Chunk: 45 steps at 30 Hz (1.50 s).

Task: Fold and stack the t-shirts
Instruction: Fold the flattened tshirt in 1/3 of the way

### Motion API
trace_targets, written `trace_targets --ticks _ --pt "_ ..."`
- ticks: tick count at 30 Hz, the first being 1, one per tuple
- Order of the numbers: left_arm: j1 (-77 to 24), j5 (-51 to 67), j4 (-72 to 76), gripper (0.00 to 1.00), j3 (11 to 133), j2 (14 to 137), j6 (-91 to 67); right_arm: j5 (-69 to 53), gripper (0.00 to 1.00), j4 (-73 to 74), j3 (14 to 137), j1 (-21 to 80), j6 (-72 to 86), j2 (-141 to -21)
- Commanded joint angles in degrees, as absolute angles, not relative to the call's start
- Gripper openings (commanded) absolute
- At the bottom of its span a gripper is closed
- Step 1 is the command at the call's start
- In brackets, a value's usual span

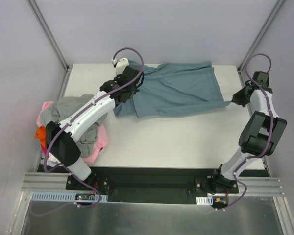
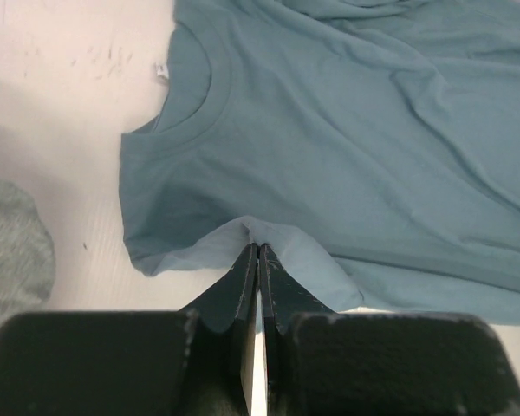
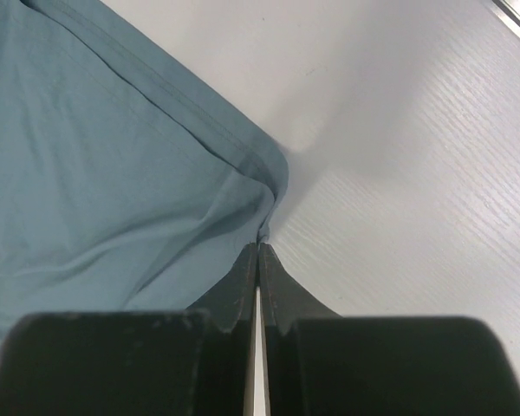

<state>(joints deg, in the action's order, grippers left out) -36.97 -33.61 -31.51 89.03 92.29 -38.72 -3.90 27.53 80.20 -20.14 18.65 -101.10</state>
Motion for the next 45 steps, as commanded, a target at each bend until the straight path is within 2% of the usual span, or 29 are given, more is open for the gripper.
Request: trace_targets --ticks 1,15,32,45 --pt "-35.3 -31.1 -25.8 0.00 93.1 94.0 -29.3 -4.6 0.01 27.9 83.8 -20.3 18.7 -102.7" --pt "-31.6 -28.8 -17.8 0.00 92.1 94.4 -22.6 -3.3 0.01 29.5 83.7 -20.3 22.6 -103.3" --pt "-28.4 -26.1 -12.1 0.00 87.6 91.2 -22.8 -9.4 0.01 32.5 95.0 -20.0 28.7 -110.1" --pt "-27.7 -22.4 -6.9 0.00 89.6 92.5 -17.2 -13.1 0.01 25.9 99.7 -20.0 34.9 -114.2"
